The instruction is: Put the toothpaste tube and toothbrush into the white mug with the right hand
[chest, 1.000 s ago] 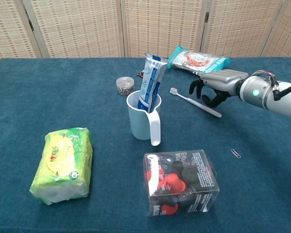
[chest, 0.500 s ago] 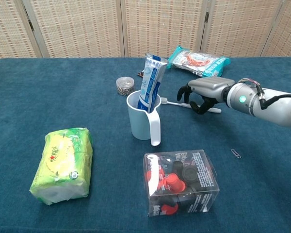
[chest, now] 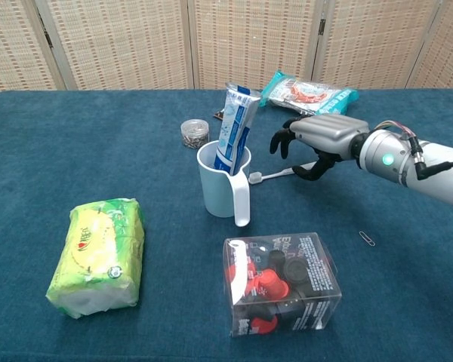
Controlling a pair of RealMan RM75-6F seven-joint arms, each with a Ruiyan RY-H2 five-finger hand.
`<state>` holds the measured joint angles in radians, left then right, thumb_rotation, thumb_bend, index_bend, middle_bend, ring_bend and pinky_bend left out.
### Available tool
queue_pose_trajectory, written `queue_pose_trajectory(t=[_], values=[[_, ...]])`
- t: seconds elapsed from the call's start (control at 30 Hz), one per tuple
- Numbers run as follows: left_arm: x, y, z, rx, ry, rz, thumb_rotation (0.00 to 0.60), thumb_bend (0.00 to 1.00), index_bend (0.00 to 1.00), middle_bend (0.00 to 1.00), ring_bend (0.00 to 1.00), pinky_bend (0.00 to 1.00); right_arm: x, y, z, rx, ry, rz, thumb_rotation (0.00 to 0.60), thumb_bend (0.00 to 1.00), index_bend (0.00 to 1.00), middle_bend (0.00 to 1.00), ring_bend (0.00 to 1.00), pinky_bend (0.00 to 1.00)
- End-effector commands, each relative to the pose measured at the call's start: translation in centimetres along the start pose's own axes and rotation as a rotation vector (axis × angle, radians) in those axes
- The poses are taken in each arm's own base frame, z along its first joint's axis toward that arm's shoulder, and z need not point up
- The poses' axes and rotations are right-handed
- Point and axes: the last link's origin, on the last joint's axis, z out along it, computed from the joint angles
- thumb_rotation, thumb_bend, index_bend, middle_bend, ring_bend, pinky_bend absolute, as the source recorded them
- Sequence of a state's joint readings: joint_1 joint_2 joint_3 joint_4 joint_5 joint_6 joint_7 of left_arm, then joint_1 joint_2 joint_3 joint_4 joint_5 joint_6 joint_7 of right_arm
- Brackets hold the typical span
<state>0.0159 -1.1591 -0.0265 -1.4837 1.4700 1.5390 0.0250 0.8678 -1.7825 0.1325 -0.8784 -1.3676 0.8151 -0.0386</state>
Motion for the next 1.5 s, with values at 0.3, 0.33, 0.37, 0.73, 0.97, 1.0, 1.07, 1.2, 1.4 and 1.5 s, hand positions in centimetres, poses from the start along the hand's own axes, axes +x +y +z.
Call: queue_pose_trajectory(t=[0.3, 0.33, 0.37, 0.73, 0.97, 1.0, 1.07, 1.2, 1.4, 1.5], values=[[0.0, -0.3, -0.2, 0.009, -0.005, 0.001, 0.600, 0.23, 0.26, 0.08, 0.05, 0.15, -0.7, -0.8, 1.7, -0.018, 0.011, -0.124, 0.600, 0.29, 0.41, 0.33, 0.04, 0.06], [0.0, -0.3, -0.2, 0.010, -0.006, 0.002, 0.600, 0.23, 0.26, 0.08, 0.05, 0.15, -0.8, -0.8, 1.9, -0.019, 0.011, -0.133, 0.600, 0.29, 0.42, 0.33, 0.04, 0.06], [0.0, -0.3, -0.2, 0.010, -0.006, 0.001, 0.600, 0.23, 0.26, 0.08, 0.05, 0.15, -0.9, -0.9, 2.0, -0.019, 0.010, -0.141, 0.600, 0.29, 0.43, 0.33, 0.04, 0.06], [-0.1, -0.6, -0.2, 0.013, -0.009, -0.002, 0.600, 0.23, 0.26, 0.08, 0.05, 0.15, -1.5, -0.9, 2.4, -0.013, 0.017, -0.217, 0.600, 0.29, 0.47, 0.33, 0.04, 0.06], [-0.2, -0.6, -0.1, 0.012, -0.009, -0.003, 0.600, 0.23, 0.26, 0.08, 0.05, 0.15, -1.7, -1.0, 2.5, -0.014, 0.026, -0.233, 0.600, 0.29, 0.49, 0.33, 0.05, 0.06], [-0.3, -0.6, -0.1, 0.013, -0.011, -0.004, 0.600, 0.23, 0.26, 0.08, 0.05, 0.15, -1.8, -1.0, 2.6, -0.016, 0.024, -0.237, 0.600, 0.29, 0.49, 0.33, 0.06, 0.06], [-0.3, -0.6, -0.1, 0.014, -0.011, -0.004, 0.600, 0.23, 0.26, 0.08, 0.05, 0.15, -1.8, -0.9, 2.6, -0.017, 0.021, -0.246, 0.600, 0.29, 0.50, 0.33, 0.06, 0.06], [-0.3, -0.7, -0.2, 0.015, -0.014, -0.005, 0.600, 0.23, 0.26, 0.08, 0.05, 0.15, -2.0, -0.8, 2.7, -0.022, 0.021, -0.257, 0.600, 0.29, 0.52, 0.33, 0.07, 0.06], [-0.4, -0.8, -0.2, 0.016, -0.015, -0.005, 0.600, 0.23, 0.26, 0.08, 0.05, 0.15, -2.2, -0.8, 2.8, -0.022, 0.020, -0.266, 0.600, 0.29, 0.53, 0.33, 0.07, 0.06], [-0.4, -0.8, -0.2, 0.017, -0.015, -0.007, 0.600, 0.23, 0.26, 0.08, 0.05, 0.15, -2.1, -0.9, 2.8, -0.020, 0.028, -0.259, 0.600, 0.29, 0.56, 0.35, 0.08, 0.06]])
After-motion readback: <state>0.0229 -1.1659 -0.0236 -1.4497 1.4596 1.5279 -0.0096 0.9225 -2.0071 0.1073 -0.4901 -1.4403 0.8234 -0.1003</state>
